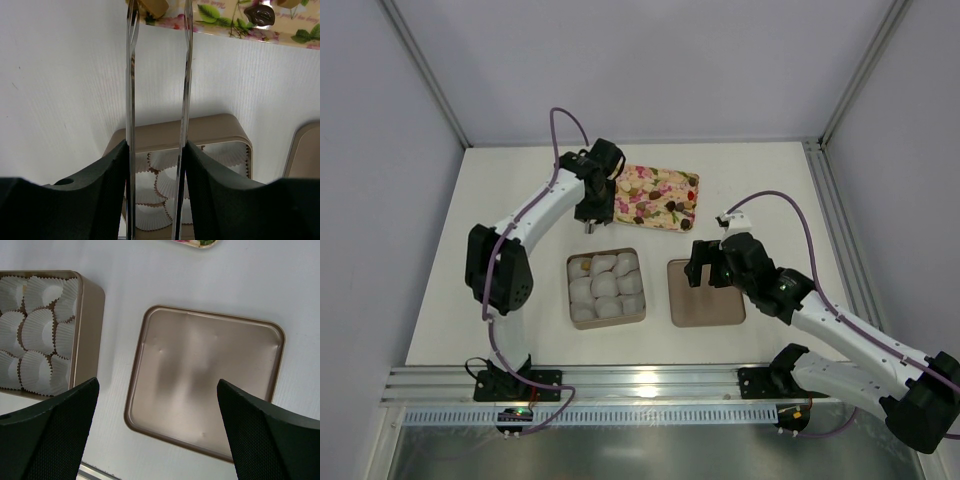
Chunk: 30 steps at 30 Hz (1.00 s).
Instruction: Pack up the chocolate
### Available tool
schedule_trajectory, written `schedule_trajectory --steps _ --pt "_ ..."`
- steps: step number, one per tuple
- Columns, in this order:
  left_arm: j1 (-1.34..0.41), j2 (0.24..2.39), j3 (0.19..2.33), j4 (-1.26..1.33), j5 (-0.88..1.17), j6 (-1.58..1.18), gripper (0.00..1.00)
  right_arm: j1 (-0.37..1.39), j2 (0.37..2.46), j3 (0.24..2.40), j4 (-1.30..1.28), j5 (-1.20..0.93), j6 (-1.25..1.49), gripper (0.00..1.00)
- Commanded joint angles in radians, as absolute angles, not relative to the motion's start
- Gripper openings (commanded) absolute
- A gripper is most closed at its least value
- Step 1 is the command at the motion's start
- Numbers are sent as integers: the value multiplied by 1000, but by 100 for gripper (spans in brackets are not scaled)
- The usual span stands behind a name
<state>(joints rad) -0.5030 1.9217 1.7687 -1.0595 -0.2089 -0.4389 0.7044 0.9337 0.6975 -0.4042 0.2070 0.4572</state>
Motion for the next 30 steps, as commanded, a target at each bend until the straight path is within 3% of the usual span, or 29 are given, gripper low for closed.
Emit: schedule_trajectory --steps 1,30 --pt "-497 1934 1812 -1023 -212 -433 47 700 914 700 -397 224 446 100" --pt "-499 1988 1841 -1045 -187 -416 42 687 922 686 -385 222 453 100"
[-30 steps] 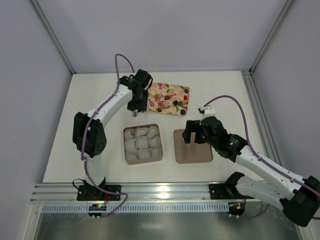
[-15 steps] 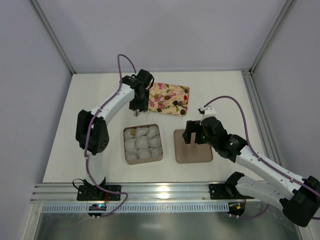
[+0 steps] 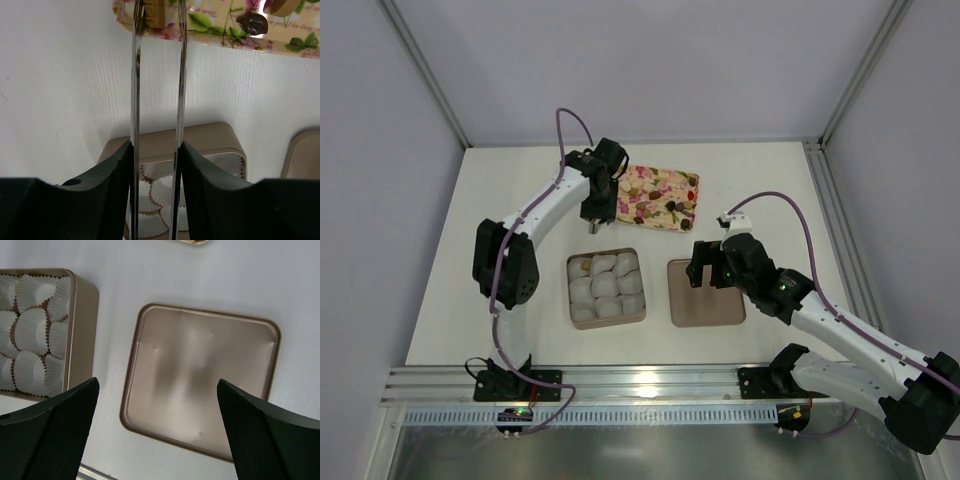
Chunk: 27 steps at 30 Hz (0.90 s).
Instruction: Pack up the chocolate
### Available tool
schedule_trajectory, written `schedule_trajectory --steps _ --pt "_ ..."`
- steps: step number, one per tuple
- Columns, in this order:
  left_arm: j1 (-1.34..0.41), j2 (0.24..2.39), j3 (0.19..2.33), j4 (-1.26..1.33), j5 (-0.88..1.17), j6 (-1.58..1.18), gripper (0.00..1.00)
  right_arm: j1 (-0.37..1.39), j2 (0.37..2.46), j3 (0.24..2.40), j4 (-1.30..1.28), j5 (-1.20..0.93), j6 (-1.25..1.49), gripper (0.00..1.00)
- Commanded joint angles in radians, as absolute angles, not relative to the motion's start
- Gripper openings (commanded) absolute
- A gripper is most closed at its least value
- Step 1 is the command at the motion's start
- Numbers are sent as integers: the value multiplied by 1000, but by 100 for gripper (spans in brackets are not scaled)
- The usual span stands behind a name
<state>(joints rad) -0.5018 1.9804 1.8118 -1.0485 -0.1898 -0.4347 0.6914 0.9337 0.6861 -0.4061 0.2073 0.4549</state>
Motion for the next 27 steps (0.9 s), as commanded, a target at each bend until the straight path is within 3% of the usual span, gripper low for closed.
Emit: schedule_trajectory --steps 1,13,27 --pt "-497 1990 1839 -1045 -187 -416 41 687 922 686 -385 224 453 100" --pt "-497 1994 1833 -1042 -192 -414 35 686 927 678 -385 224 459 100" --pt "-495 1985 1887 -1072 -216 -400 21 678 933 678 -385 224 460 100"
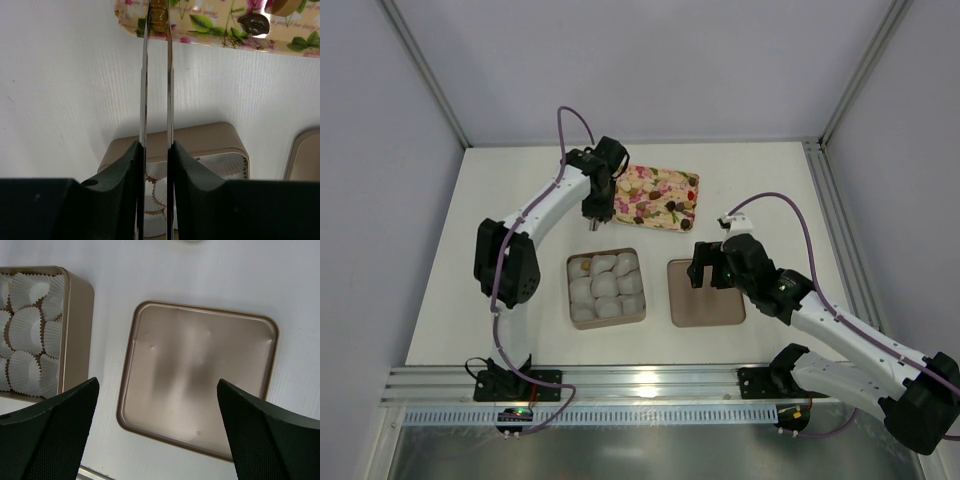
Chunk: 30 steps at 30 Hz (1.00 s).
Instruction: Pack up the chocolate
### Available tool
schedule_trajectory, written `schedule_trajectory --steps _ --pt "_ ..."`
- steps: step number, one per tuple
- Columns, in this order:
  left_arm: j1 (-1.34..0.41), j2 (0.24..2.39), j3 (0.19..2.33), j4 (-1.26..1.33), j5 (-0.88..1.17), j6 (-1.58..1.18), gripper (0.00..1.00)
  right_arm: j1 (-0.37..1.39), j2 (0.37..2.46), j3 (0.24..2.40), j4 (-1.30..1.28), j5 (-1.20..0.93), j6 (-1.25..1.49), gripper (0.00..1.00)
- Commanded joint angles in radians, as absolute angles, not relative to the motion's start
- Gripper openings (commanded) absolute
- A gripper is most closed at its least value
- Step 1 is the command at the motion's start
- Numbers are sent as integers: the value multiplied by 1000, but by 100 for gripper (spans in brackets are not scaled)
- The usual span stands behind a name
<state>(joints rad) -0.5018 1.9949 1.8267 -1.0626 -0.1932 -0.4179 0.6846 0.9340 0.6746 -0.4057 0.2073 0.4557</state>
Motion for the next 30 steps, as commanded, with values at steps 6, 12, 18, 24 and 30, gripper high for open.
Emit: schedule_trajectory --steps 6,12,18,24,30 --pt "-495 1962 1910 -1086 -218 -396 19 680 942 678 -377 221 462 100" --pt "-495 1951 1922 -1097 -215 -399 17 677 945 678 -376 221 462 100" --pt "-495 1924 1933 -1111 -196 -405 17 675 950 680 -371 218 459 100" --pt "-495 1859 1914 -1134 -167 -408 16 675 962 687 -364 212 462 100" --pt "-497 1761 1842 -1152 -121 -414 17 673 983 701 -357 204 463 100"
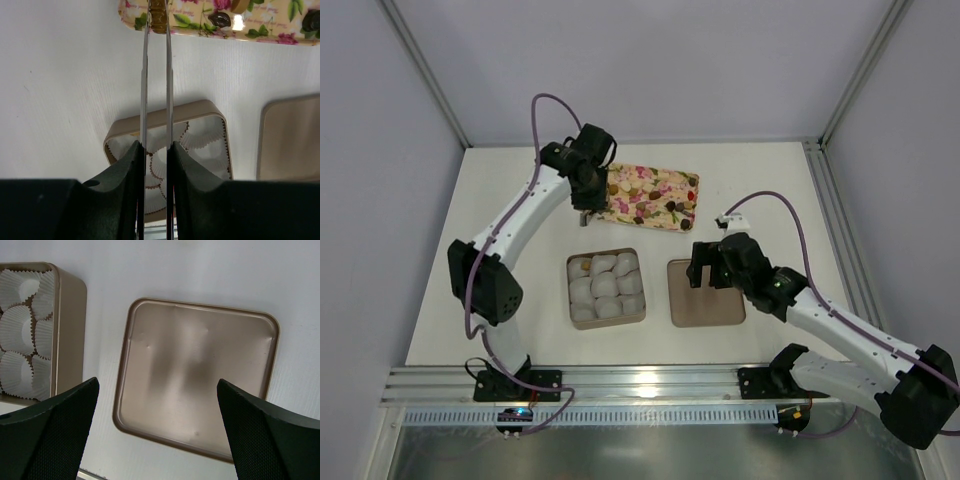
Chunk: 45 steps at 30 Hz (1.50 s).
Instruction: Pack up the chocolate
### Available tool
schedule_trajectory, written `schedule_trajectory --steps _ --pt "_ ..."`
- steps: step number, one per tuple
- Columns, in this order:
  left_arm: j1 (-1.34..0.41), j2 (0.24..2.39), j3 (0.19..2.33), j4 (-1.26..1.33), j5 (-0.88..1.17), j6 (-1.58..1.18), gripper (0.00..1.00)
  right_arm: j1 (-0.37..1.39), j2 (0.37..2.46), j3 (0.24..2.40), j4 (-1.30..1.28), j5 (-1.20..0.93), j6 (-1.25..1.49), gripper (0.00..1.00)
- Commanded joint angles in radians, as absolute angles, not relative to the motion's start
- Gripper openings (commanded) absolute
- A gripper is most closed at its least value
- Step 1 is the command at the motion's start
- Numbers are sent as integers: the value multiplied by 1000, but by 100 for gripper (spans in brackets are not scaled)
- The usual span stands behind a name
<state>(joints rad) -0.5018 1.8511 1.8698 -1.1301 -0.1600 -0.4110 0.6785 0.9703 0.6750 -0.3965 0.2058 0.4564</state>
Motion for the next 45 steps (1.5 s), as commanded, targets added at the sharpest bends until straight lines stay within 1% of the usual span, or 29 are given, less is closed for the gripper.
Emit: schedule_trajectory --steps 1,7,22,28,32,45 --pt "-499 1747 1829 -1152 -117 -417 17 675 985 704 -357 203 463 100" --pt "-520 1629 1707 -1152 -84 -431 17 675 996 712 -353 201 459 100" --pt "-658 1356 1424 -1175 -81 -502 18 672 1022 729 -361 216 459 100" --pt "-672 1315 1352 -1158 -106 -517 18 672 1028 723 -359 212 466 100" --pt "-675 1299 1321 -1128 -150 -525 19 672 1029 723 -359 210 469 100" --pt "-675 1327 1276 -1081 -169 -525 24 672 1025 719 -364 216 466 100"
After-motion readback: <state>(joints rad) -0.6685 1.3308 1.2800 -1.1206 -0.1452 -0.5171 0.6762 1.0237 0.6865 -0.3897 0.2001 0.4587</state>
